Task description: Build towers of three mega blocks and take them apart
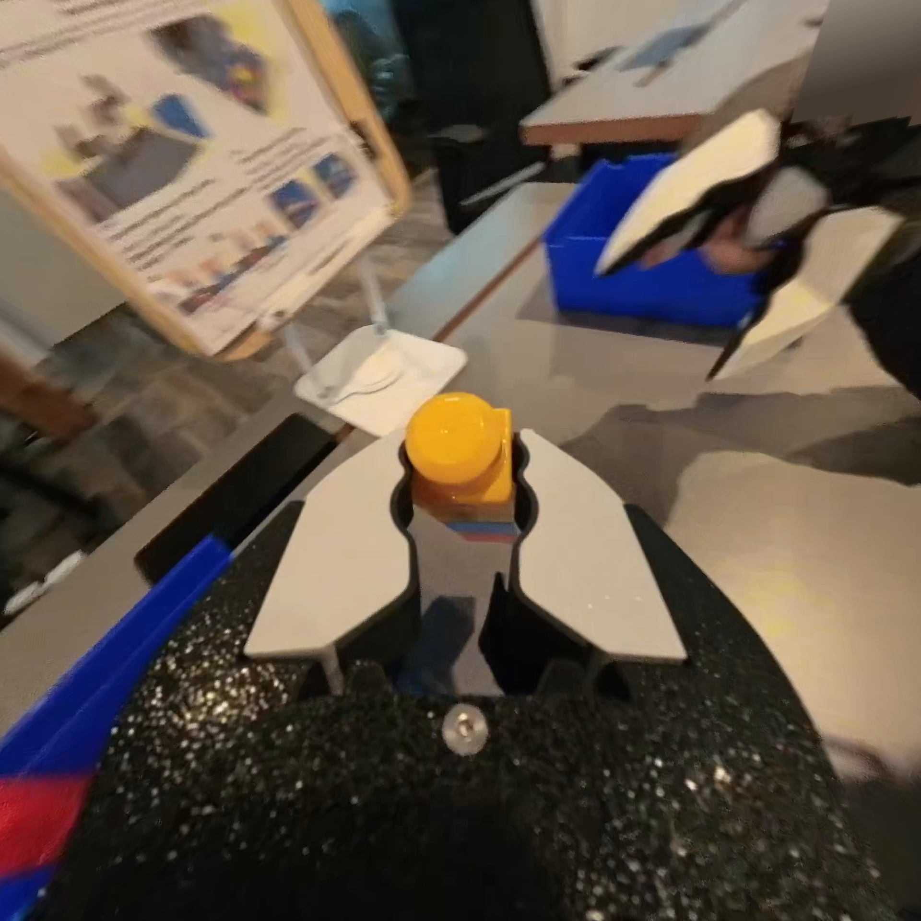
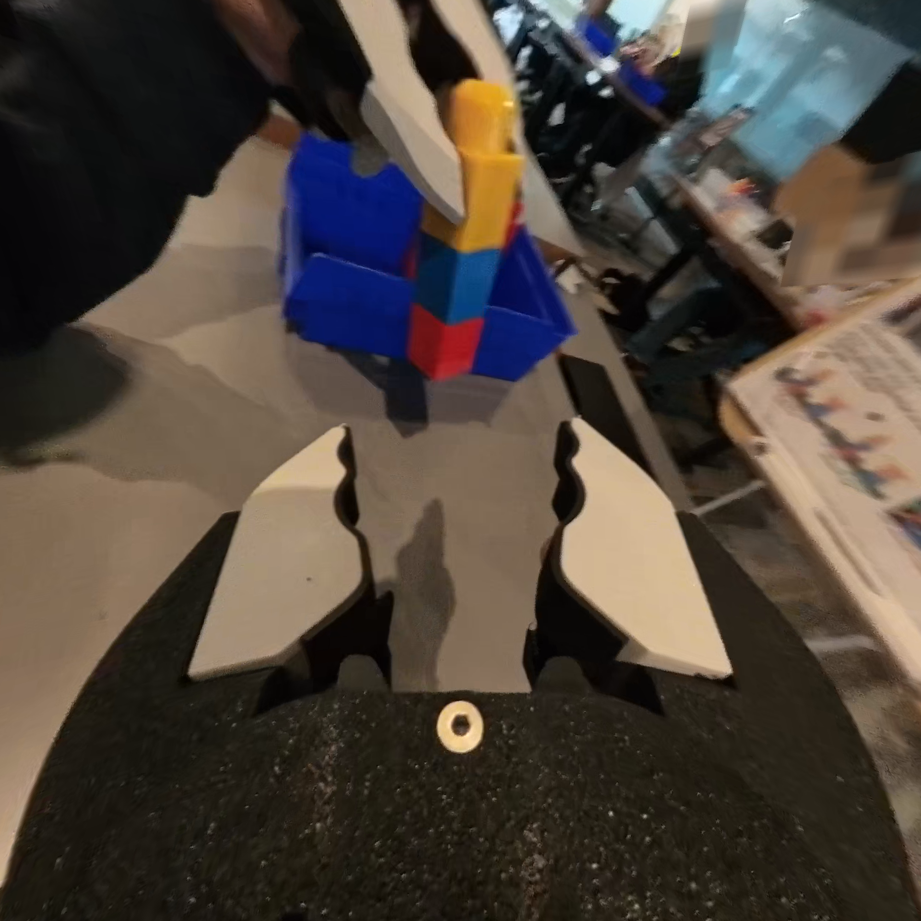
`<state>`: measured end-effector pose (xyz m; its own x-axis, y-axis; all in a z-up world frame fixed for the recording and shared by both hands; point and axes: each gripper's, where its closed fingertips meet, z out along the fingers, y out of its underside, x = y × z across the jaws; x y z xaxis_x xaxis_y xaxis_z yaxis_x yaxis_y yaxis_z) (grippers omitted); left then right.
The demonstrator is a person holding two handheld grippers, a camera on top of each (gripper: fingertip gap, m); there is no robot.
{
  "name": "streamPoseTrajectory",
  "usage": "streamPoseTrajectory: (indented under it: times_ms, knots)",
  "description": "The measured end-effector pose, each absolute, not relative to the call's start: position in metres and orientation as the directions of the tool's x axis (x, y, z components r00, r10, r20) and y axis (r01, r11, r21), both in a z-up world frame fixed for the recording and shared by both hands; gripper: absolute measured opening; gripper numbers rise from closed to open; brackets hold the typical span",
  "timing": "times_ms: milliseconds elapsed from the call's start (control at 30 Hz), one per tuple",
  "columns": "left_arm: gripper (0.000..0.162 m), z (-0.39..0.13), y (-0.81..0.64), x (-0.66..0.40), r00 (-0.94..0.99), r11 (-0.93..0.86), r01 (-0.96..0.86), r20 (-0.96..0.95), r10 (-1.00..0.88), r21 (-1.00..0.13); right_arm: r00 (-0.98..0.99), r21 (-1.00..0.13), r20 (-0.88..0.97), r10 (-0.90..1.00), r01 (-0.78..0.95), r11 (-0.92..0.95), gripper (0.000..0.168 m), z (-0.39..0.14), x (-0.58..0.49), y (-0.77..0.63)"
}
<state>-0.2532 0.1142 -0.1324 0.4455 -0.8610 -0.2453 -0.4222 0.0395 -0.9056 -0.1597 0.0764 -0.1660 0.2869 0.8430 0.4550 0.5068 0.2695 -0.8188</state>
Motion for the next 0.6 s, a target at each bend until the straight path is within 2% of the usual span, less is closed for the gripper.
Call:
streamPoseTrajectory:
  times_ms: [67,200,300,367,500,600]
  knots:
    - [0.037,-0.142,0.101,-0.225,0.331,0.085,-0.481,-0.271,-0.904,-0.873,0.249,-0.810,0.421,0.872,0.536,0.238,0.087,-0.183,-0.174,0.078]
    - [0.037,-0.155,0.081,-0.189,0.173,0.166,-0.526,-0.296,-0.939,-0.834,0.222,-0.800,0.363,0.905,0.573,0.180,0.085,-0.207,-0.188,0.082]
    - [0.037,-0.153,0.077,-0.178,0.151,0.181,-0.503,-0.293,-0.944,-0.845,0.225,-0.805,0.358,0.906,0.566,0.178,0.066,-0.210,-0.189,0.085]
    - [0.037,-0.146,0.074,-0.174,0.147,0.195,-0.464,-0.292,-0.945,-0.864,0.228,-0.825,0.360,0.904,0.531,0.195,0.043,-0.205,-0.189,0.085]
    - [0.037,-0.127,0.075,-0.172,0.173,0.240,-0.354,-0.315,-0.933,-0.904,0.253,-0.874,0.333,0.908,0.445,0.196,0.041,-0.188,-0.187,0.085]
    - [0.053,-0.111,0.088,-0.176,0.276,0.239,-0.288,-0.319,-0.906,-0.927,0.324,-0.909,0.315,0.892,0.373,0.186,0.040,-0.173,-0.178,0.093]
